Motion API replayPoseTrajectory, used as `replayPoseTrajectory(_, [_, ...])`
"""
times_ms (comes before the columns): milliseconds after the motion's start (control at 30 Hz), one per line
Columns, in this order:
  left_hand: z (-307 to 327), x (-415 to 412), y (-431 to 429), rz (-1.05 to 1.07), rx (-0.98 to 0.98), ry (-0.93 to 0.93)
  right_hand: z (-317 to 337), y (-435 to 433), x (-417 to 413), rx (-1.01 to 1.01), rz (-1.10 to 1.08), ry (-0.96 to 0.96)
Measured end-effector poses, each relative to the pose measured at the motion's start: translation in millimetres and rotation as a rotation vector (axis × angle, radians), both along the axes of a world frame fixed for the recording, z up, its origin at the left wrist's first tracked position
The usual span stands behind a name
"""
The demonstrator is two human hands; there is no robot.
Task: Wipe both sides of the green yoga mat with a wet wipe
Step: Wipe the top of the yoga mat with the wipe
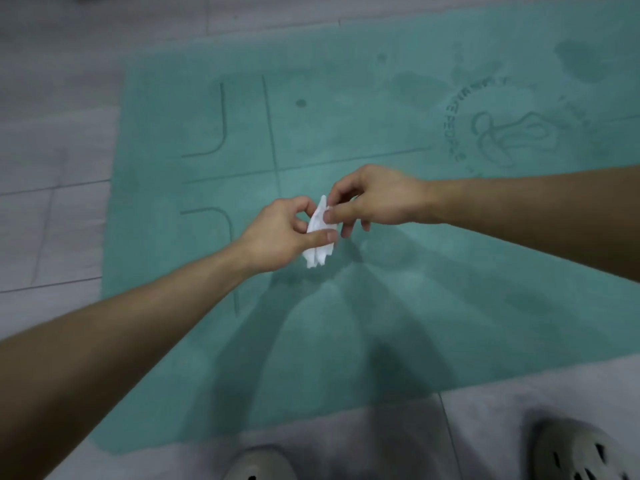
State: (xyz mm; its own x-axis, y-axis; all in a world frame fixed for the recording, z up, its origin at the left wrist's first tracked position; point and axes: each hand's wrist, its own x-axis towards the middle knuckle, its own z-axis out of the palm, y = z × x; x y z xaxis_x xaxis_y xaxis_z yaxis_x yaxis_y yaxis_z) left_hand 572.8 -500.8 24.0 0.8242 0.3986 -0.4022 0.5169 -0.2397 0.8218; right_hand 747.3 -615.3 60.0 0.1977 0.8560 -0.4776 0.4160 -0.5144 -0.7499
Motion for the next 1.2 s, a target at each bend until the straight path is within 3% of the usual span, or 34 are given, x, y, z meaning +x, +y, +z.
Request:
replayPoseTrajectory(233, [-18, 61, -47, 0.226, -0.261, -0.063, -31, -57, 60, 0.030, -0.047, -0.163])
replayPoseTrajectory(367, [-24, 98, -75, 0.380, -0.312, -0.089, -38, -89, 104, 0.032, -0.087, -0.287])
replayPoseTrajectory(500, [-25, 129, -107, 0.467, -0.462, -0.057, -57, -112, 115, 0.073, -0.302, -0.089])
replayPoseTrajectory(667, [-35, 144, -121, 0.400, -0.189, -0.028, -77, -130, 116, 0.113, -0.446, 0.124])
replayPoseTrajectory(833, [-46, 156, -117, 0.357, 0.058, 0.053, -76, -148, 136, 0.150, -0.498, 0.150])
replayPoseTrajectory(1000, [-47, 172, -123, 0.373, -0.129, -0.032, -79, -151, 139, 0.090, -0.476, 0.216])
replayPoseTrajectory(1133, [-42, 170, -107, 0.355, -0.134, -0.027, -87, -147, 152, 0.058, -0.623, 0.173])
replayPoseTrajectory(1200, [-40, 174, -103, 0.354, -0.102, -0.039, -84, -144, 156, 0.066, -0.695, 0.252])
